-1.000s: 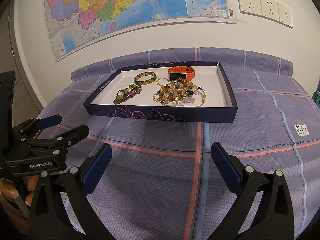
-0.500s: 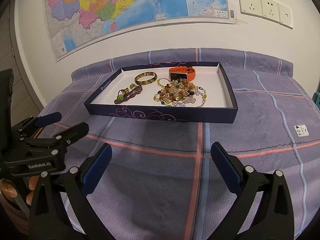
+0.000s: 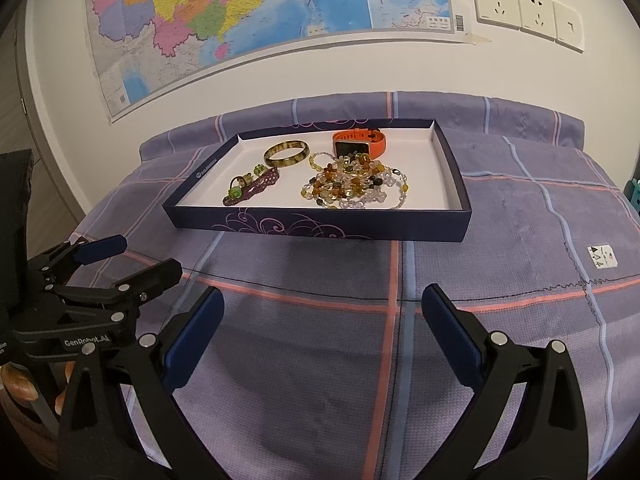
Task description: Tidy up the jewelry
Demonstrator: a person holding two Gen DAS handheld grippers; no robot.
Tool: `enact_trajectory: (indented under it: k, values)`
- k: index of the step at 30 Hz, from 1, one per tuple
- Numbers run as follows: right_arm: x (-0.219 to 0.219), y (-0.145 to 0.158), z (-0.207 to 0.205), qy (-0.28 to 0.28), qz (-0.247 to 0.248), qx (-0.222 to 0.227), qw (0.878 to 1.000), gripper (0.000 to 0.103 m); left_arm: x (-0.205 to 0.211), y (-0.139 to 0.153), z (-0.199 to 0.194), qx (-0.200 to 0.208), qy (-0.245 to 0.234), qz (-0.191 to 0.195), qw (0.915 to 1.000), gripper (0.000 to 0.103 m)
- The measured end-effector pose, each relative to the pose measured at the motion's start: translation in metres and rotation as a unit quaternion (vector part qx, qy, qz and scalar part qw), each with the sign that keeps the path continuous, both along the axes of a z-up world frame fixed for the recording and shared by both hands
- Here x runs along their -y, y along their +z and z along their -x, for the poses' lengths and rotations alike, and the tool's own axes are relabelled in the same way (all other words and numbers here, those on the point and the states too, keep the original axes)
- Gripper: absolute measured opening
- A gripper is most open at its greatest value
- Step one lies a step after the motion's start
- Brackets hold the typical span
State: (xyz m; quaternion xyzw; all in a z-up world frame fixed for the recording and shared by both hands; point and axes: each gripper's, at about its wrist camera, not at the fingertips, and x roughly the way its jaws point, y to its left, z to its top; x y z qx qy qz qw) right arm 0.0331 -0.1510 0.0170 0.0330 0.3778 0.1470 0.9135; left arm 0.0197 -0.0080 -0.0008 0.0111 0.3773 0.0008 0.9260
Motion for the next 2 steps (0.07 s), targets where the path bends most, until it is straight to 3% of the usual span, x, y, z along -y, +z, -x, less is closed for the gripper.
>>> enact_trajectory:
  k: [2]
  values:
    - [0.0005,0.0004,0.0002,0.0,0.001,0.0,1.0,0.098,0.0003,0.0007,0.0002,0.001,-0.003,0.0,1.0,0.096]
